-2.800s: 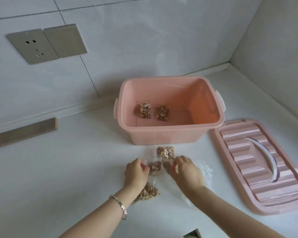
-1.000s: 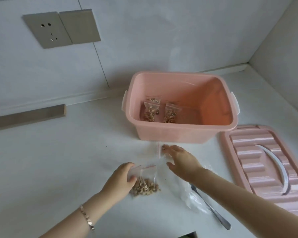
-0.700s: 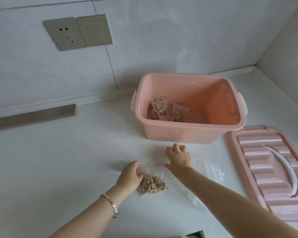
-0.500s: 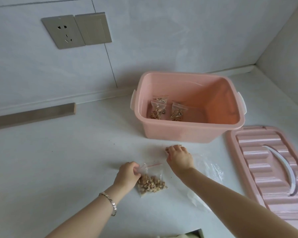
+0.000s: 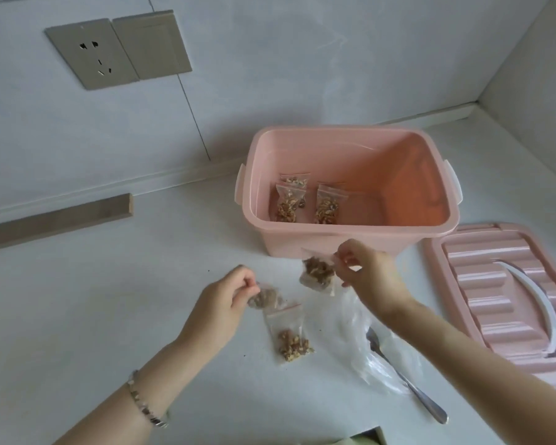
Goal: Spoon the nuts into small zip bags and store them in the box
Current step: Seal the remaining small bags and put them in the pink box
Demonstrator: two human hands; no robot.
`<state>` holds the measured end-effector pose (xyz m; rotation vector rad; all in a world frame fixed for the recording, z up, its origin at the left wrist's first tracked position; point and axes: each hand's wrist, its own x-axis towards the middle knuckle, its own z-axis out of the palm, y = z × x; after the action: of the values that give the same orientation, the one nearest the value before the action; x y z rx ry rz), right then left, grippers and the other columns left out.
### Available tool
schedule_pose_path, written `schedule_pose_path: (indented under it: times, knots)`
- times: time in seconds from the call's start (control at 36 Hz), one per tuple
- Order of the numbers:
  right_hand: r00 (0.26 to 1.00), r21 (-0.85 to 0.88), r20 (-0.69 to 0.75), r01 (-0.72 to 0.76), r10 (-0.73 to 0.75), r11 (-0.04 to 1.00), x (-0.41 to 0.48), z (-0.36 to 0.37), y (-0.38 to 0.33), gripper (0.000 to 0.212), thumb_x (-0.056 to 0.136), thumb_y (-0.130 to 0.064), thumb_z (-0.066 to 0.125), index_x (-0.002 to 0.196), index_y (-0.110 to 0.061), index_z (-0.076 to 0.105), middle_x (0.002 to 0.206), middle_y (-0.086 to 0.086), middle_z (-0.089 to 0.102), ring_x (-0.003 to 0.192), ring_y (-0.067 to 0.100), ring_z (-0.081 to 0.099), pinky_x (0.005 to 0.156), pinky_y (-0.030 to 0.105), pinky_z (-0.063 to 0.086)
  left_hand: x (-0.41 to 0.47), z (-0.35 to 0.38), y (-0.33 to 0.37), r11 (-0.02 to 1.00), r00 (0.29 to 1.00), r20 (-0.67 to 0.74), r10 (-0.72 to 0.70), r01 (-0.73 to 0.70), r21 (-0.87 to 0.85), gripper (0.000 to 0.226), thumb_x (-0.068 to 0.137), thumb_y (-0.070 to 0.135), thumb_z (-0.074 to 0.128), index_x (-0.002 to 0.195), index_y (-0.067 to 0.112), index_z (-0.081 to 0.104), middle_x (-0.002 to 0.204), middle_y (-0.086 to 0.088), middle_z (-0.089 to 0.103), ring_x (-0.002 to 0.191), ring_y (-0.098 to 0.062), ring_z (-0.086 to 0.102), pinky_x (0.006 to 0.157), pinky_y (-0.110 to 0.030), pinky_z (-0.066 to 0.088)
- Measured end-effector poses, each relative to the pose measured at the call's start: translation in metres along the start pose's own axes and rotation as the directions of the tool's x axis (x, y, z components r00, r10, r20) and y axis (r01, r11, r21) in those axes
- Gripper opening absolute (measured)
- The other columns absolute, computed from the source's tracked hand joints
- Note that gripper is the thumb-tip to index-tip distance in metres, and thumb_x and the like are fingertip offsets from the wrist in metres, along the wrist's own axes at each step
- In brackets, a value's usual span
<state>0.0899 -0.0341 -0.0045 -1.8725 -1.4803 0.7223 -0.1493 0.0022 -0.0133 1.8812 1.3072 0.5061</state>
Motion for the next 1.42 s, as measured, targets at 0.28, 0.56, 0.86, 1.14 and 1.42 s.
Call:
schedule_pose_path:
  times: [0.28,0.56,0.86,1.14,1.42]
  knots:
    - [0.95,-0.05,-0.236,0.196,-0.202,0.979,0.071,-0.099,-0.037,0.013,0.084,-0.005,0.06,0.078,-0.012,0.051,0.069,-0.003,0.058,0.064,0.009,0.061,0.059,0.005,0.042,0.096,-0.057,0.107,0.956,0.97,-0.14,0.2,-0.225,-0.188,0.025,0.09,0.011,0.054,0.073,0.027,0.046,0.064,0.012,0.058,0.066,-0.007,0.058,0.064,-0.027,0.057]
    - [0.964,-0.084,0.255,-0.062,0.081,0.995,0.177,-0.042,0.031,0.018,0.085,-0.003,0.059,0.073,-0.009,0.047,0.067,0.005,0.054,0.067,0.027,0.067,0.054,0.024,0.052,0.216,0.02,0.062,0.954,0.932,0.254,-0.258,0.203,0.222,0.03,0.091,0.005,0.052,0.066,0.02,0.044,0.072,-0.004,0.055,0.065,-0.021,0.054,0.061,-0.037,0.055]
    - [0.93,-0.282,0.26,-0.183,0.259,0.942,0.192,-0.014,0.054,0.011,0.089,-0.02,0.057,0.092,-0.01,0.062,0.094,0.009,0.066,0.073,0.015,0.055,0.066,0.023,0.042,0.24,0.043,0.041,0.909,0.919,0.216,-0.33,0.247,0.335,0.022,0.089,0.0,0.053,0.076,0.017,0.049,0.105,-0.013,0.059,0.084,-0.023,0.054,0.072,-0.029,0.044]
    - [0.989,-0.04,0.072,0.134,-0.131,0.99,0.095,-0.055,-0.039,0.005,0.085,-0.015,0.062,0.09,-0.015,0.065,0.079,-0.007,0.063,0.07,0.005,0.058,0.068,0.012,0.045,0.158,-0.015,0.063,0.857,0.921,-0.062,0.385,-0.332,0.393,0.023,0.083,0.005,0.062,0.106,0.005,0.06,0.114,-0.011,0.061,0.111,-0.029,0.054,0.096,-0.037,0.042]
    - [0.819,-0.339,0.573,0.19,0.042,0.921,0.02,0.052,-0.003,0.026,0.091,-0.026,0.052,0.115,-0.018,0.059,0.119,0.001,0.059,0.11,0.019,0.053,0.094,0.03,0.042,0.104,0.006,0.029,1.0,0.972,-0.236,-0.019,0.016,-0.015,0.052,0.096,0.02,0.045,0.144,0.013,0.027,0.155,0.004,0.017,0.141,-0.007,0.018,0.1,-0.006,0.011]
